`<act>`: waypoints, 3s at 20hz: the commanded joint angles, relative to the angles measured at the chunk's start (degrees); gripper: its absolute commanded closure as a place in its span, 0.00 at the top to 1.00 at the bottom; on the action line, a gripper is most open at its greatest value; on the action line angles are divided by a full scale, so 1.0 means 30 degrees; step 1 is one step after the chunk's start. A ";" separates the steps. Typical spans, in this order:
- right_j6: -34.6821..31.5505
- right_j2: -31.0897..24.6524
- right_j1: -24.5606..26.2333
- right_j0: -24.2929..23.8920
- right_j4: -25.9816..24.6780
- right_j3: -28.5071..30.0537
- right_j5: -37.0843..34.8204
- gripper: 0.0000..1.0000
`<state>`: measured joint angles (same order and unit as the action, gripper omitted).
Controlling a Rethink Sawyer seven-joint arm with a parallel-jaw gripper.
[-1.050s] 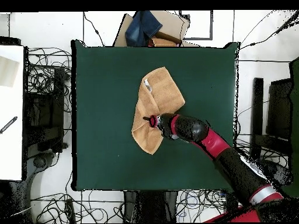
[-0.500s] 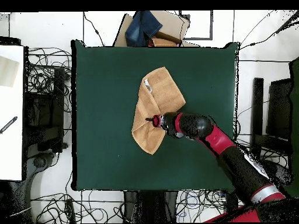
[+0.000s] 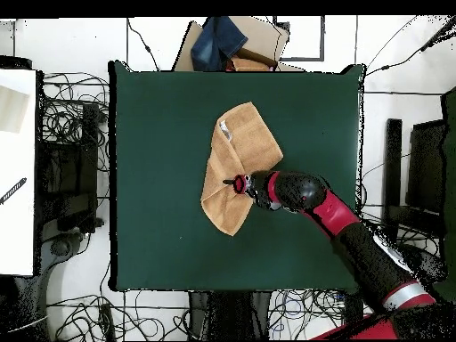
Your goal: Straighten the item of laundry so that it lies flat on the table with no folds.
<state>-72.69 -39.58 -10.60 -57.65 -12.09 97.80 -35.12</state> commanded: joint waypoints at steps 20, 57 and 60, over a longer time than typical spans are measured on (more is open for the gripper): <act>-0.1699 0.0926 0.0109 0.0879 -0.0424 -0.1226 0.1314 1.00; -0.1288 0.0397 0.0462 0.0292 -0.0325 -0.1435 0.1936 0.00; -0.1231 0.0487 0.0466 0.0408 -0.0305 -0.1464 0.1609 0.00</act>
<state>-72.69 -39.58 -10.19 -57.40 -12.11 97.52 -33.84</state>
